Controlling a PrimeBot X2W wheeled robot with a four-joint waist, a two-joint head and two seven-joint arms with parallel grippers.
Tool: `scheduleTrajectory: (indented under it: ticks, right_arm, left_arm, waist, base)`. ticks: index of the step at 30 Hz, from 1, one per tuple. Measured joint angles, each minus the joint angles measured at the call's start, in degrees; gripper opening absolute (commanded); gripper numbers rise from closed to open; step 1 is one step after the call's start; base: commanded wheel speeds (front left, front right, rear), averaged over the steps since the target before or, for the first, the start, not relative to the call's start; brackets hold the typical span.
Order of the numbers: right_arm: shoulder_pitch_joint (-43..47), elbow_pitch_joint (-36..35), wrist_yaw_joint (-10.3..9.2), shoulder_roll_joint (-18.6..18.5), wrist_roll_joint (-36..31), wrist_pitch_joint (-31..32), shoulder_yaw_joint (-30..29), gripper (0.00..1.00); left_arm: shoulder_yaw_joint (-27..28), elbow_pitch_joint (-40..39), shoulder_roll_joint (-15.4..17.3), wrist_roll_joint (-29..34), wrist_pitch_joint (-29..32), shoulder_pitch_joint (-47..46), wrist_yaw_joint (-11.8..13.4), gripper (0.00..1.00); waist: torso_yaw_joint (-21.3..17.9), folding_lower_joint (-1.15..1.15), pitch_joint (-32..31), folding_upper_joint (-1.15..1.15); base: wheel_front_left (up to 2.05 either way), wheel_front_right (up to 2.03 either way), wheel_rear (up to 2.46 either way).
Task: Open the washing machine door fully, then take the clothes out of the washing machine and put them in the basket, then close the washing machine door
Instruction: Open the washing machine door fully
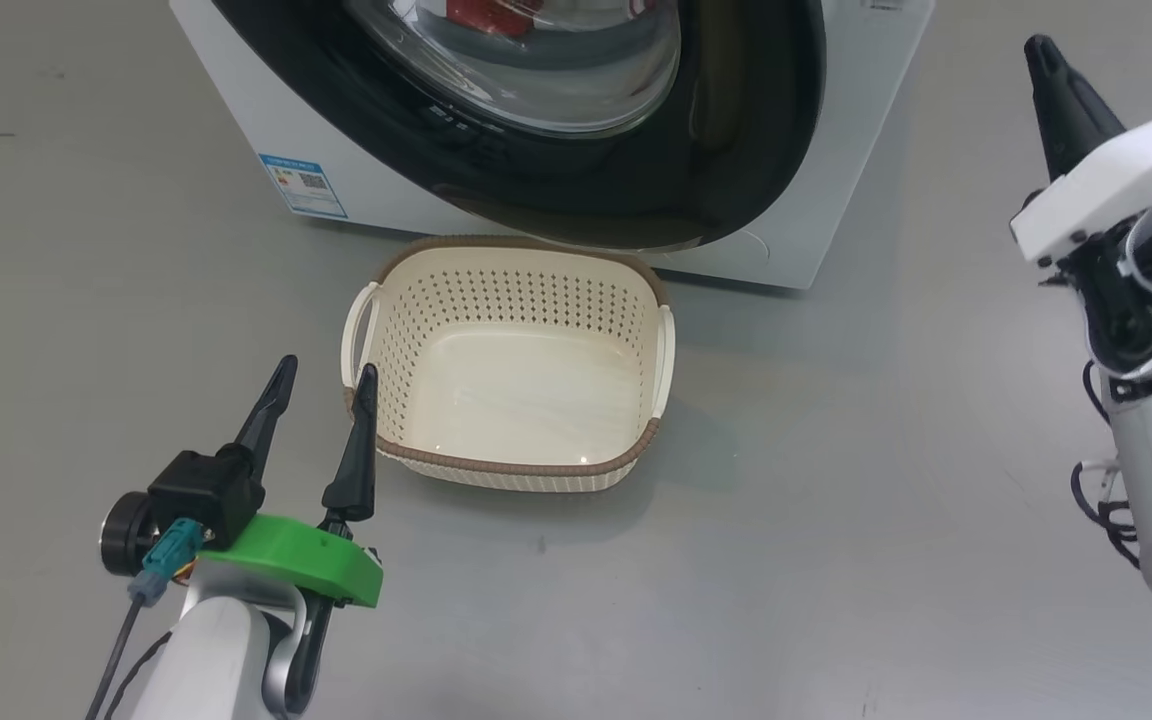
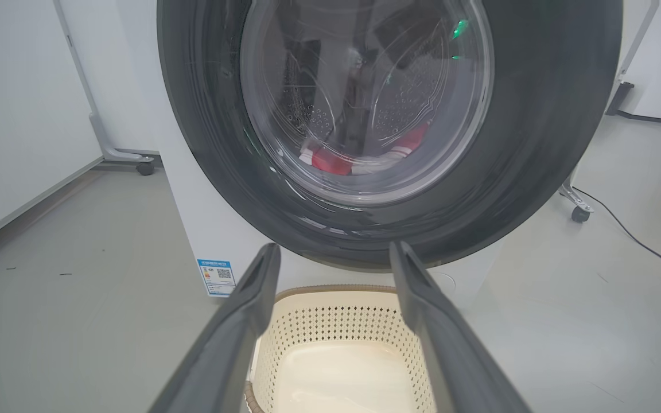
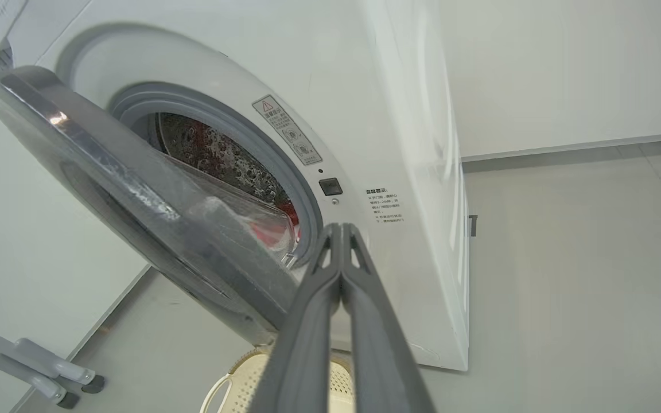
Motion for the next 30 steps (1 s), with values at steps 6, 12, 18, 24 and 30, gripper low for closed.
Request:
scheduleTrajectory:
  ticks: [6, 12, 18, 24, 30]
  right_arm:
    - [8.9, -4.0, 0.00, -1.0, -5.5, -7.7, 1.4, 0.00]
    - [16.9, -6.7, -0.05, -1.6, -8.8, -12.3, 2.2, 0.00]
    - [24.2, -8.4, -1.76, -1.5, -10.8, -16.3, 2.2, 0.00]
    - [29.4, -9.6, -3.59, -0.2, -11.4, -19.6, 1.5, 1.00]
    - [31.3, -12.0, -4.21, 0.2, -11.4, -21.3, 1.0, 1.00]
  left_arm:
    - [0.6, 0.1, 0.0, 0.4, 0.0, 1.4, 0.0, 1.00]
    - [1.4, -0.2, 0.1, 0.7, 0.0, 2.8, 0.3, 1.00]
    - [2.0, -0.6, 0.2, 0.8, 0.0, 3.2, 0.5, 1.00]
    - [2.6, -1.0, 0.3, 1.0, 0.0, 4.3, 0.6, 1.00]
    - [2.5, -1.1, 0.3, 1.2, 0.0, 4.5, 0.6, 1.00]
  waist:
    - [-2.0, 0.00, -2.6, 0.00]
    - [-3.5, 0.00, -4.2, 0.00]
    - [-4.8, 0.00, -5.1, 0.00]
    - [-5.5, 0.00, -5.9, 0.00]
    - [-5.9, 0.00, -6.0, 0.00]
  base:
    - [0.00, 0.00, 0.00]
    - [0.00, 0.00, 0.00]
    - [0.00, 0.00, 0.00]
    - [0.00, 0.00, 0.00]
    - [0.00, 0.00, 0.00]
